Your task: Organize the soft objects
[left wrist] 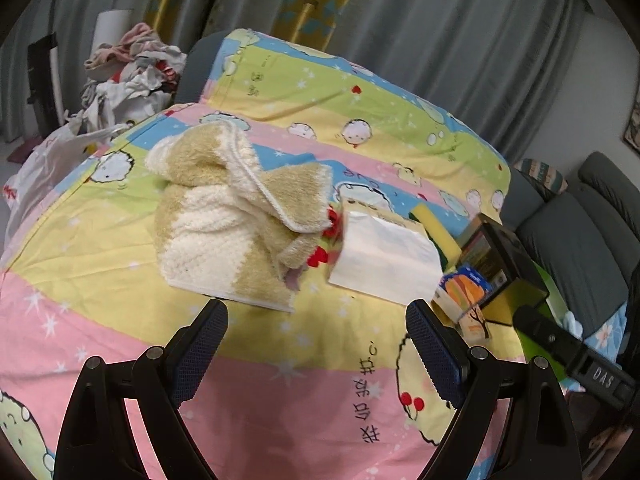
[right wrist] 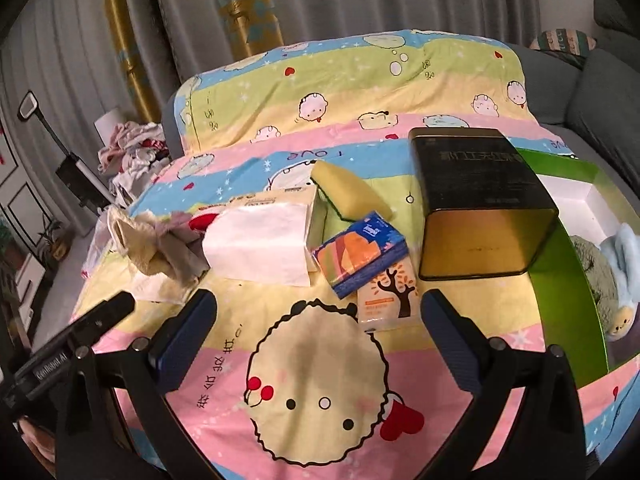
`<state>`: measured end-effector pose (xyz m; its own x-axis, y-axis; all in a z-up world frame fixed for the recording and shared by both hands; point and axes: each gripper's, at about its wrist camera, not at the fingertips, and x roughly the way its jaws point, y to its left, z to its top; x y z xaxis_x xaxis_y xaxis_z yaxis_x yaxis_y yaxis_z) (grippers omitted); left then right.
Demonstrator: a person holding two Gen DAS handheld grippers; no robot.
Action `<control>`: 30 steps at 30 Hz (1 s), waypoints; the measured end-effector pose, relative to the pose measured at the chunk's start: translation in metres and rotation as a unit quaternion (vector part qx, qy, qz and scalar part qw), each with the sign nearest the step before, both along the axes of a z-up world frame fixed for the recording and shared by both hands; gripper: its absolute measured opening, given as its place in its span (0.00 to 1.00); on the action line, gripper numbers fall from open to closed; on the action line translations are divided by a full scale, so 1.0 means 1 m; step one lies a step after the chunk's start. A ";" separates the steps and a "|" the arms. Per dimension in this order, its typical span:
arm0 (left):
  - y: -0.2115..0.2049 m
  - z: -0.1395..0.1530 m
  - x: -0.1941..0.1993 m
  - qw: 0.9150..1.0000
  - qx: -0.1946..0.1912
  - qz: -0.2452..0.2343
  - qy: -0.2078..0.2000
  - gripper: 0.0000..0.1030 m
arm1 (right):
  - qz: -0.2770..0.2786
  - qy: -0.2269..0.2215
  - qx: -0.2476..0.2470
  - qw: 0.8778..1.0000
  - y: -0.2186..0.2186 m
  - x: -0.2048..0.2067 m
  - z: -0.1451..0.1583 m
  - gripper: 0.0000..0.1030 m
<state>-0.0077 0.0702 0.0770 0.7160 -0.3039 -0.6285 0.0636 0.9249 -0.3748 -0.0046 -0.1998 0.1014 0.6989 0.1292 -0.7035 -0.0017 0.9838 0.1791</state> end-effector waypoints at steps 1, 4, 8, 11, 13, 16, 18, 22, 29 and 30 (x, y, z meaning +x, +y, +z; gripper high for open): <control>0.001 -0.001 0.001 1.000 -0.002 0.002 0.002 0.88 | 0.002 0.002 0.002 1.000 0.000 0.001 -0.001 0.99; 0.004 -0.003 0.003 1.000 -0.009 0.006 0.008 0.88 | 0.005 0.003 0.010 1.000 -0.001 0.002 -0.001 0.99; 0.003 -0.003 0.003 1.000 -0.008 0.006 0.009 0.88 | -0.003 0.000 0.011 1.000 -0.006 -0.001 0.000 0.99; 0.002 -0.004 0.003 1.000 -0.003 0.006 0.010 0.88 | -0.009 0.003 0.022 1.000 -0.011 -0.001 -0.001 0.99; 0.001 -0.005 0.003 1.000 -0.002 0.004 0.012 0.88 | -0.014 0.003 0.028 1.000 -0.015 0.000 -0.001 0.99; 0.000 -0.005 0.003 1.000 0.000 0.003 0.012 0.88 | -0.017 0.004 0.037 0.999 -0.019 0.001 -0.001 0.99; 0.000 -0.005 0.003 1.000 -0.001 0.004 0.012 0.88 | -0.019 0.004 0.040 0.999 -0.019 0.001 -0.001 0.99; 0.001 -0.005 0.002 1.000 -0.004 0.008 0.012 0.88 | -0.015 0.006 0.050 0.999 -0.021 0.002 -0.001 0.99; 0.005 -0.003 0.000 1.000 -0.016 0.013 0.006 0.88 | 0.002 0.000 0.073 0.997 -0.018 0.000 0.001 0.99; 0.005 -0.003 0.000 1.000 -0.016 0.013 0.006 0.88 | 0.001 0.000 0.069 0.998 -0.018 0.000 0.001 0.99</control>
<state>-0.0079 0.0748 0.0738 0.7170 -0.3048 -0.6268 0.0352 0.9140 -0.4042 -0.0042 -0.2175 0.1022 0.6988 0.2256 -0.6788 -0.0034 0.9500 0.3123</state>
